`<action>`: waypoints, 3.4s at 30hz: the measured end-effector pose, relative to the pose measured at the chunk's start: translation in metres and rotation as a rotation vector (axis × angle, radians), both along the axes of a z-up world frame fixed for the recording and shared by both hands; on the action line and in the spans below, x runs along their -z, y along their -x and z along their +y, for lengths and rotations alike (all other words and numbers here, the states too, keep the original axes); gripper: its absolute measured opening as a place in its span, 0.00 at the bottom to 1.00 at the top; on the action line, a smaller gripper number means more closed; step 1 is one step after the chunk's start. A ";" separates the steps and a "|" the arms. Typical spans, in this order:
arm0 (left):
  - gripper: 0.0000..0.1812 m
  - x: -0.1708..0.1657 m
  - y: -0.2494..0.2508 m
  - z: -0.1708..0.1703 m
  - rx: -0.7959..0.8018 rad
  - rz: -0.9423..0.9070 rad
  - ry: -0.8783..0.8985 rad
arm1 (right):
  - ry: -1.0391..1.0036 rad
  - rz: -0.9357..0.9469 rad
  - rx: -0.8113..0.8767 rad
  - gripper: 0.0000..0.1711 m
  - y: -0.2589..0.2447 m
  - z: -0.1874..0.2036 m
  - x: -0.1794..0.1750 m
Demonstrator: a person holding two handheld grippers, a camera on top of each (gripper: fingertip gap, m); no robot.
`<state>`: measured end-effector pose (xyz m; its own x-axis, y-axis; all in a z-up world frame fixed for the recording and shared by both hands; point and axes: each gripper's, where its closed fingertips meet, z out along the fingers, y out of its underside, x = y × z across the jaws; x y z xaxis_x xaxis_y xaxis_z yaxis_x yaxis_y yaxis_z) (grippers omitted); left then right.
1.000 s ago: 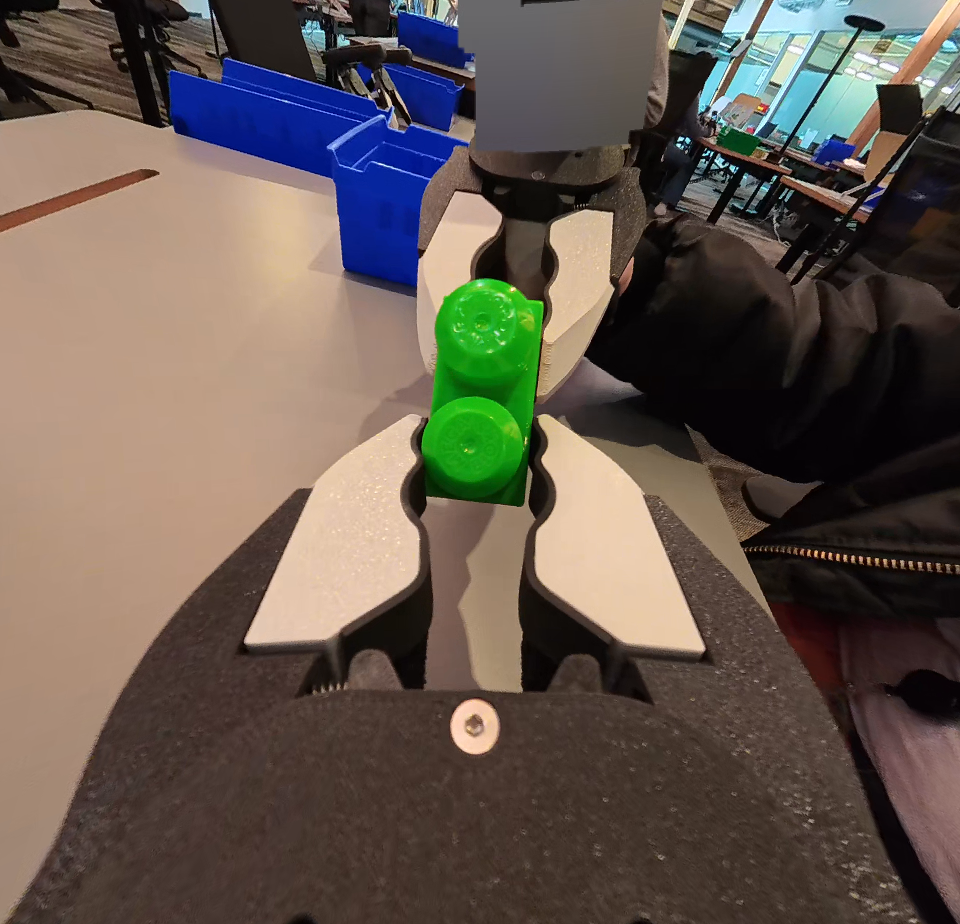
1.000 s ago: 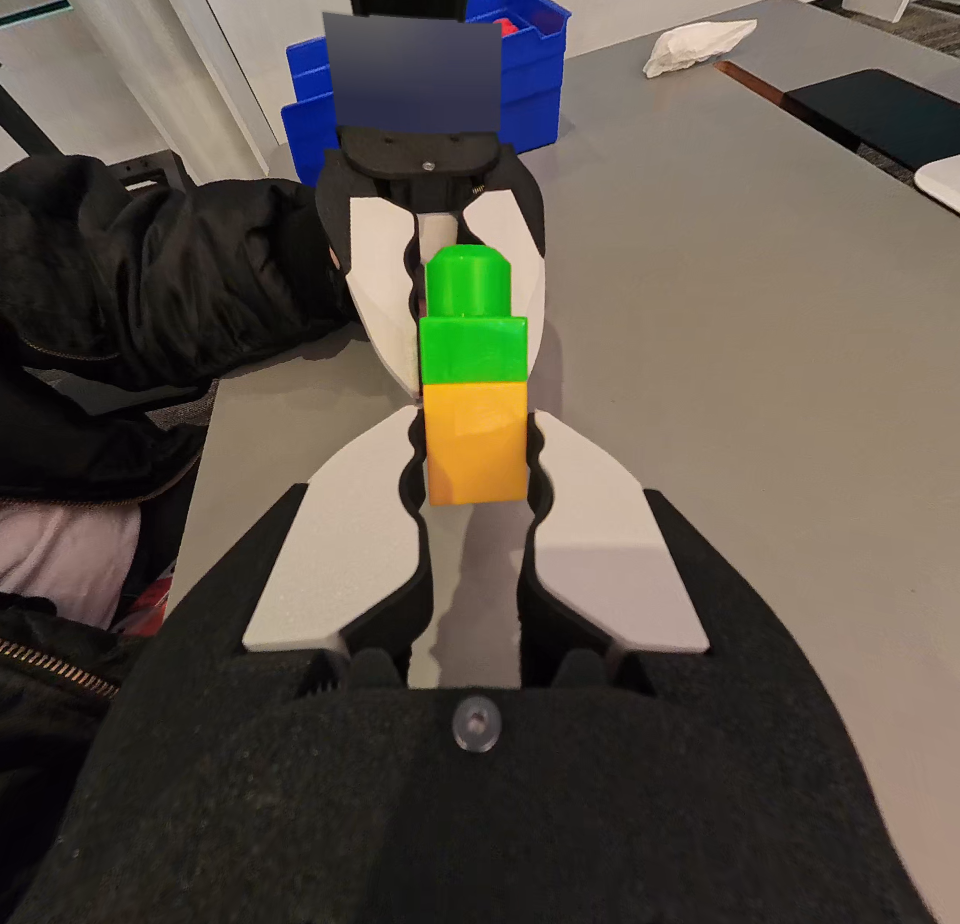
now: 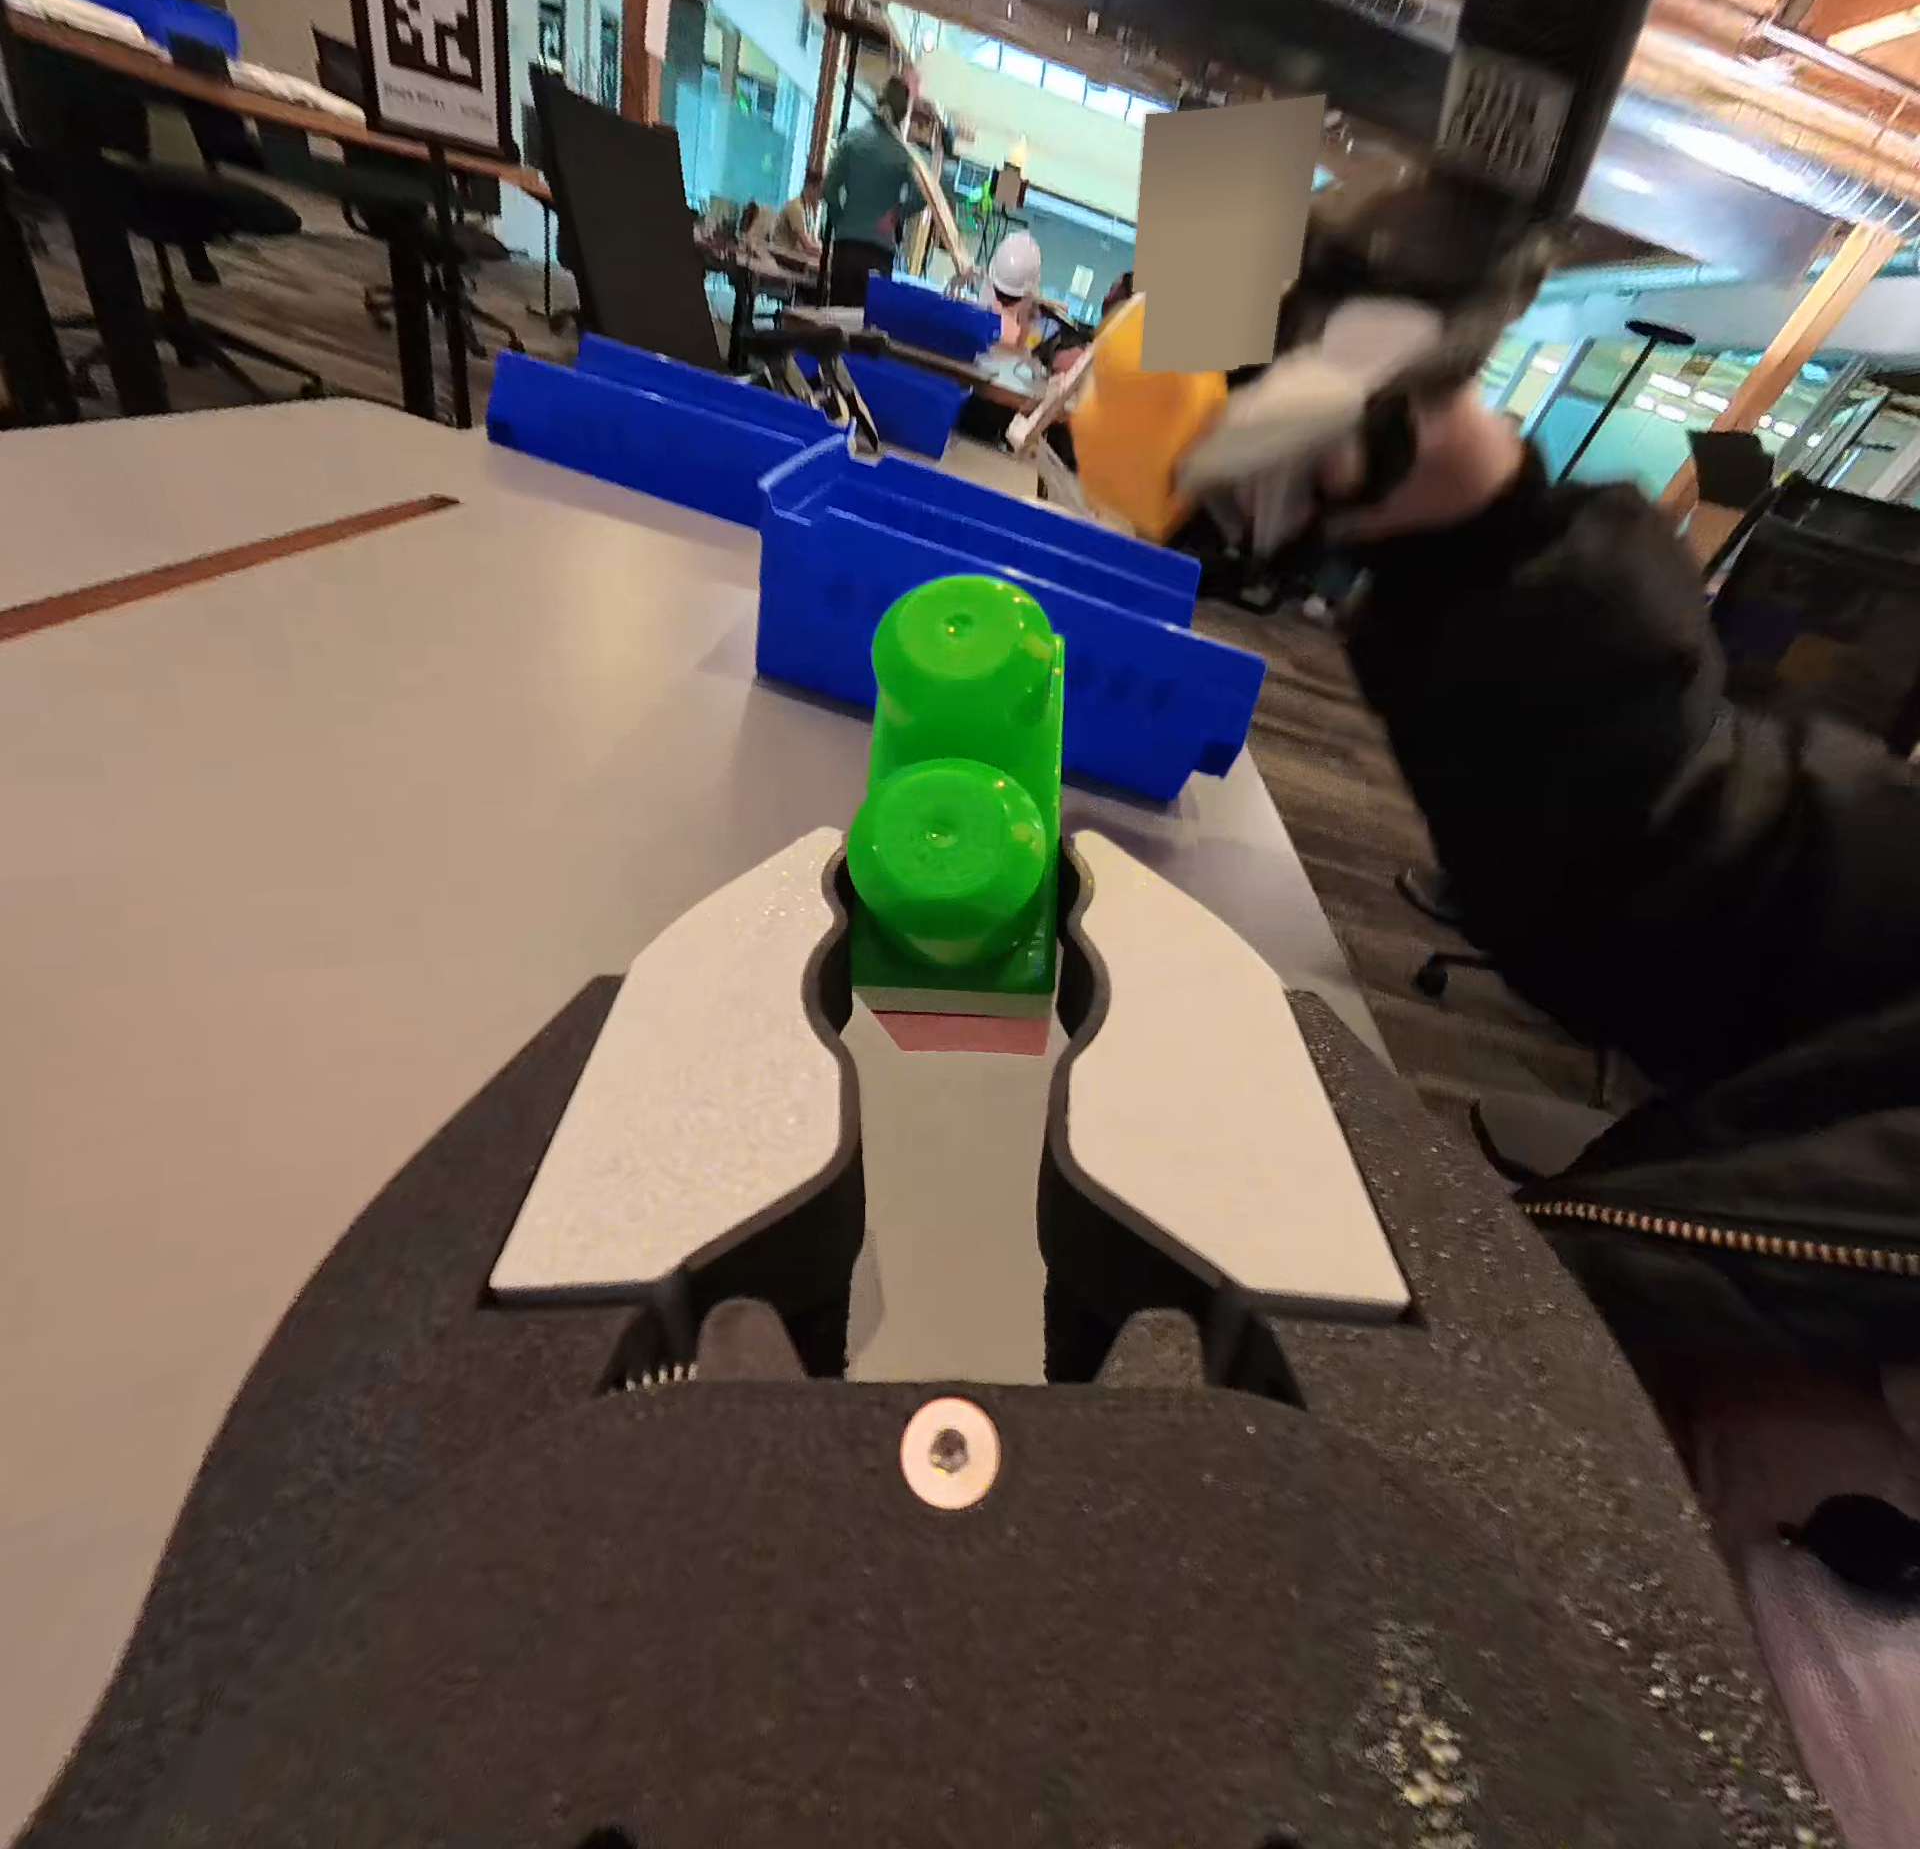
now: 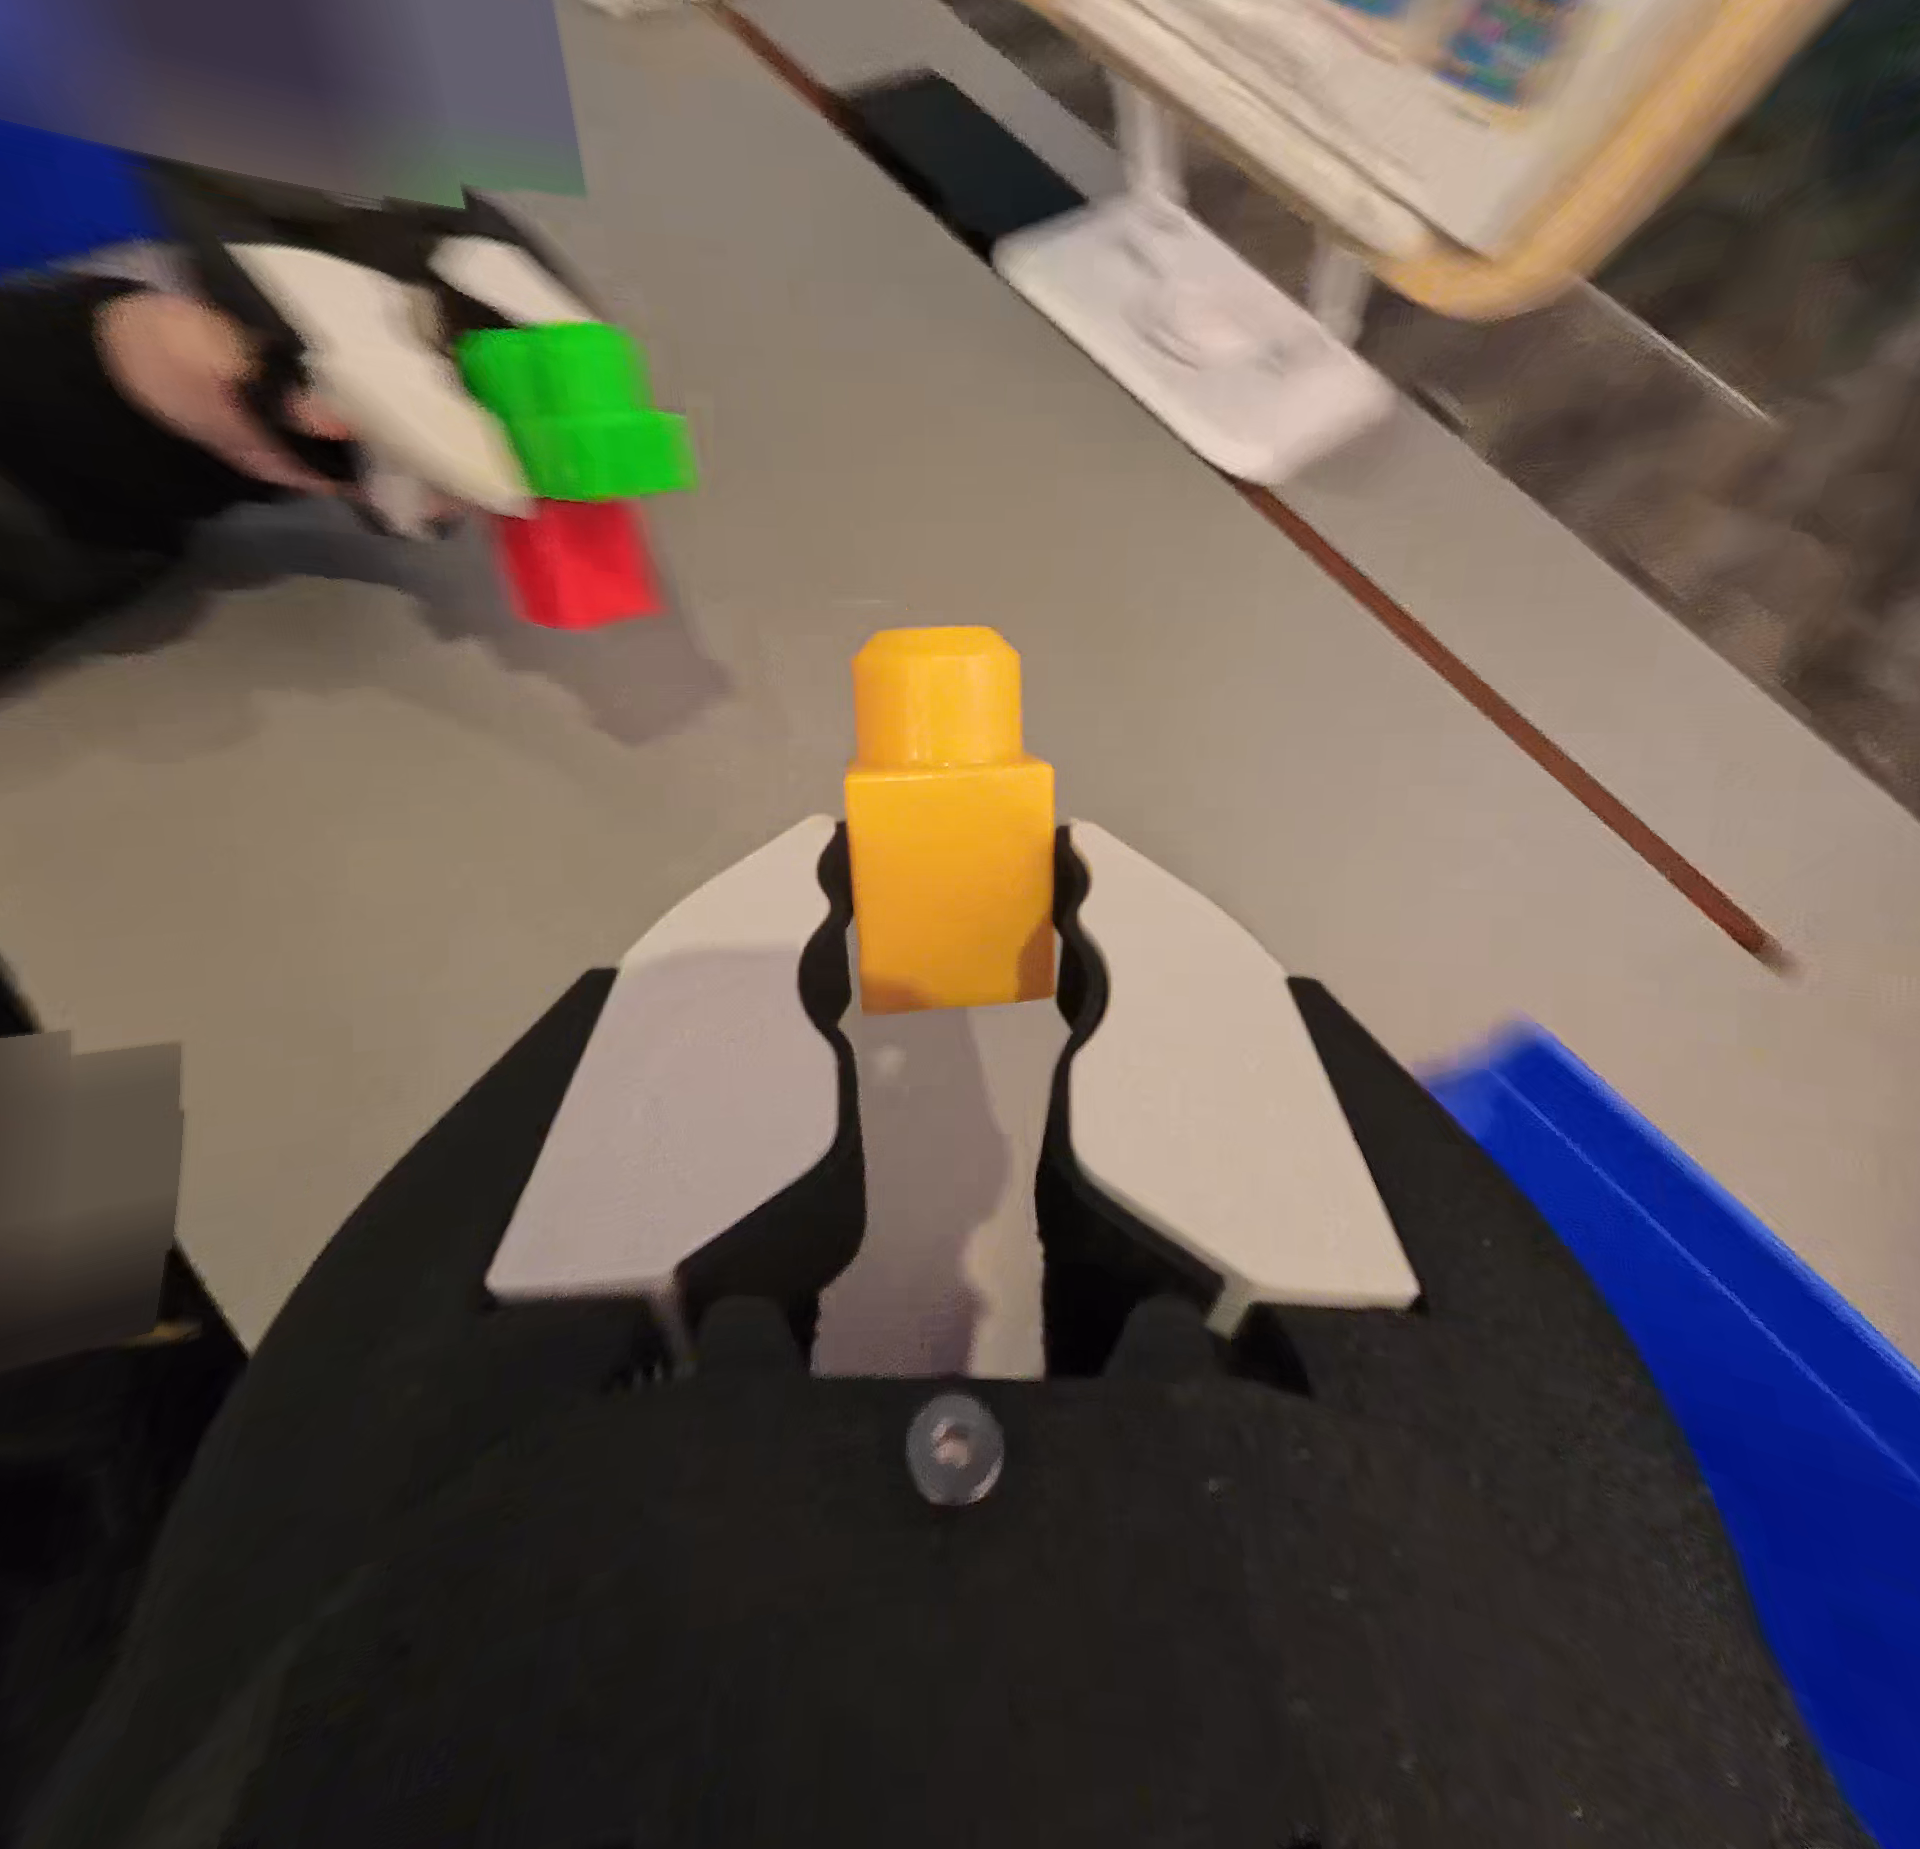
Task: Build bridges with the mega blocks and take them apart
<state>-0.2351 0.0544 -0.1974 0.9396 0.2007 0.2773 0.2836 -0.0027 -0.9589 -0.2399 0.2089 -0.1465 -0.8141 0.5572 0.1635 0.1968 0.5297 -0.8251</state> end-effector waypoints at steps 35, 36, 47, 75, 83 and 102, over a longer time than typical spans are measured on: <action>0.20 -0.009 -0.020 0.015 0.080 0.004 -0.017 | 0.155 -0.148 -0.176 0.32 -0.008 -0.013 0.015; 0.20 -0.012 -0.022 0.015 0.091 0.001 -0.032 | 0.149 -0.129 -0.231 0.32 -0.016 -0.038 0.021; 0.20 -0.027 -0.029 0.013 0.127 -0.001 -0.120 | 0.290 -0.349 -0.450 0.21 -0.040 -0.163 0.066; 0.20 -0.019 -0.016 0.002 0.078 -0.042 -0.081 | -0.149 -0.392 0.504 0.22 0.020 0.182 0.038; 0.20 -0.005 -0.019 0.011 0.094 -0.048 -0.029 | -0.190 -0.631 0.656 0.22 0.022 0.251 0.157; 0.20 -0.005 -0.041 0.023 0.180 0.008 0.019 | 0.127 -0.180 -0.282 0.35 -0.030 -0.042 0.003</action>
